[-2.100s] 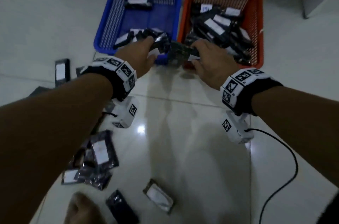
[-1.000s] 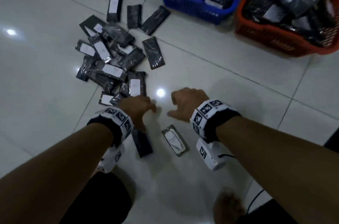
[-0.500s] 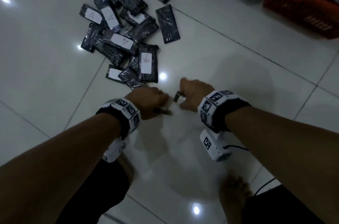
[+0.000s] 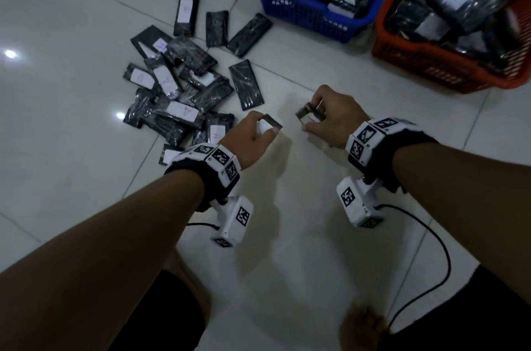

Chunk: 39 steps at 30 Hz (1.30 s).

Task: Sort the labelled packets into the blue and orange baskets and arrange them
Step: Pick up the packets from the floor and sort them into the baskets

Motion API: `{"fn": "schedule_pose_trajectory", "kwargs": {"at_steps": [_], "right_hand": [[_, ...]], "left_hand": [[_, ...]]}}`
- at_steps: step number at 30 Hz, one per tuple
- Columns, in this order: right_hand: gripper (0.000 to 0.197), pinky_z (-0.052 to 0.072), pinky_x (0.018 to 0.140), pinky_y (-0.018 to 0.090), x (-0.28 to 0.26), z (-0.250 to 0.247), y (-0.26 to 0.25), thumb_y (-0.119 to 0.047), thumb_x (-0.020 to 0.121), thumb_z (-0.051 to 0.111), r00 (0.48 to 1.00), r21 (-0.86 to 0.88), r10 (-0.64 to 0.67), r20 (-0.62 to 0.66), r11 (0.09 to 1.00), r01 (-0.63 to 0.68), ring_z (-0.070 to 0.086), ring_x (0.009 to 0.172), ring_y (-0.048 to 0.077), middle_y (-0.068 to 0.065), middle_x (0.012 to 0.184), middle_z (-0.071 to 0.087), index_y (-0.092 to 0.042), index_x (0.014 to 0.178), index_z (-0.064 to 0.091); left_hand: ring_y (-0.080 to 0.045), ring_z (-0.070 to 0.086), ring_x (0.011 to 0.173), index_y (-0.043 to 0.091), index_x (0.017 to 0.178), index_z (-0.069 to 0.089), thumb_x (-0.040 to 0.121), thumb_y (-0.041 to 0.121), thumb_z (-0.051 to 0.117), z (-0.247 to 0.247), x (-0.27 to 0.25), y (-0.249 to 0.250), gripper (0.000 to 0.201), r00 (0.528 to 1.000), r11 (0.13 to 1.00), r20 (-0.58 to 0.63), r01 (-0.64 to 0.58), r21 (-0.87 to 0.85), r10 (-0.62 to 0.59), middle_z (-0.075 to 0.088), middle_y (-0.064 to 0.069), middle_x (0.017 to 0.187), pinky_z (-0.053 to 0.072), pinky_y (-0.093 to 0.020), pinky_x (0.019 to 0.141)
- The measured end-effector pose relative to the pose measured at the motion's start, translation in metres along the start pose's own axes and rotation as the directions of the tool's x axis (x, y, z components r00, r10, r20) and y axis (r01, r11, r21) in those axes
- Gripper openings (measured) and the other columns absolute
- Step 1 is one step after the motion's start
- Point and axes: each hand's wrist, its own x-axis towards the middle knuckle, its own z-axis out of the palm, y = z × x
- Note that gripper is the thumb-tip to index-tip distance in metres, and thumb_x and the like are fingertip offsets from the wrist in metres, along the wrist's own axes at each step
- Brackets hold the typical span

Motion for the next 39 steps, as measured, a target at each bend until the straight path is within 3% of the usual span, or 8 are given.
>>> {"fn": "schedule_pose_trajectory", "kwargs": {"at_steps": [5,9,11,16,20,24,33,39], "right_hand": [[0.033,0.043,0.069,0.03,0.011,-0.055,-0.006,-0.034,0.082,0.069,0.973,0.009,-0.114,-0.201,0.993,0.118,0.055,0.078,0.019,-0.004,0.088,0.058,-0.021,0.105,0.049],[0.034,0.044,0.067,0.031,0.024,-0.097,-0.004,-0.035,0.084,0.069,0.944,-0.045,-0.169,-0.282,0.986,0.163,0.055,0.076,0.021,0.0,0.085,0.058,-0.02,0.107,0.049],[0.033,0.046,0.068,0.034,0.029,-0.113,0.001,-0.034,0.085,0.068,0.94,-0.069,-0.16,-0.302,0.987,0.146,0.055,0.078,0.024,0.002,0.086,0.059,-0.02,0.108,0.049],[0.029,0.049,0.079,0.036,0.038,-0.139,0.017,-0.035,0.088,0.061,0.914,-0.095,-0.076,-0.398,0.995,0.041,0.059,0.092,0.025,0.002,0.101,0.063,-0.025,0.114,0.05],[0.034,0.046,0.089,0.039,0.047,-0.15,0.029,-0.035,0.095,0.049,0.866,-0.207,-0.071,-0.494,0.978,-0.038,0.056,0.107,0.029,0.007,0.119,0.061,-0.023,0.127,0.048],[0.039,0.045,0.091,0.046,0.064,-0.169,0.042,-0.026,0.094,0.048,0.772,-0.355,-0.14,-0.62,0.927,-0.117,0.055,0.108,0.034,0.011,0.127,0.052,-0.014,0.131,0.049],[0.053,0.034,0.102,0.049,0.104,-0.191,0.068,-0.031,0.095,0.041,0.819,-0.429,0.035,-0.572,0.839,-0.335,0.047,0.123,0.028,0.007,0.137,0.047,-0.016,0.145,0.034],[0.046,0.035,0.099,0.051,0.115,-0.185,0.048,-0.031,0.096,0.038,0.796,-0.552,-0.173,-0.58,0.802,-0.228,0.049,0.121,0.027,0.007,0.135,0.052,-0.014,0.138,0.044]], "left_hand": [[-0.026,0.059,0.076,0.012,0.109,0.049,0.089,0.033,0.063,-0.028,0.024,0.042,0.032,0.979,0.967,-0.084,-0.168,0.19,0.187,0.059,-0.001,0.08,0.042,-0.027,0.063],[-0.037,0.067,0.08,0.016,0.092,0.05,0.091,0.02,0.062,-0.044,0.055,0.084,0.013,0.987,0.917,-0.122,-0.141,-0.372,0.103,0.066,-0.026,0.094,0.058,-0.048,0.067],[-0.033,0.065,0.073,0.009,0.102,0.048,0.097,0.015,0.053,-0.052,0.069,0.106,0.009,0.997,0.777,-0.068,-0.062,-0.626,0.025,0.064,-0.025,0.092,0.059,-0.038,0.055],[-0.024,0.068,0.07,0.013,0.113,0.052,0.096,0.019,0.05,-0.068,0.117,0.13,0.018,0.997,0.766,0.066,0.014,-0.643,0.036,0.062,-0.009,0.091,0.055,-0.034,0.062],[-0.025,0.065,0.088,0.013,0.114,0.058,0.08,0.017,0.07,-0.076,0.156,0.144,0.036,0.966,0.952,-0.039,-0.259,-0.165,0.256,0.068,-0.007,0.1,0.056,-0.035,0.076],[-0.033,0.06,0.103,0.011,0.13,0.046,0.09,0.02,0.059,-0.08,0.188,0.171,0.043,0.86,0.786,0.035,-0.48,0.389,0.509,0.06,-0.013,0.119,0.05,-0.038,0.08],[-0.032,0.049,0.123,0.016,0.144,0.035,0.094,0.022,0.053,-0.071,0.267,0.203,0.053,0.739,0.58,0.091,-0.593,0.558,0.668,0.05,-0.014,0.138,0.043,-0.041,0.099],[-0.037,0.045,0.125,0.013,0.144,0.037,0.084,0.018,0.063,-0.082,0.273,0.191,0.066,0.64,0.465,0.005,-0.565,0.682,0.769,0.047,-0.017,0.139,0.042,-0.052,0.099]]}}
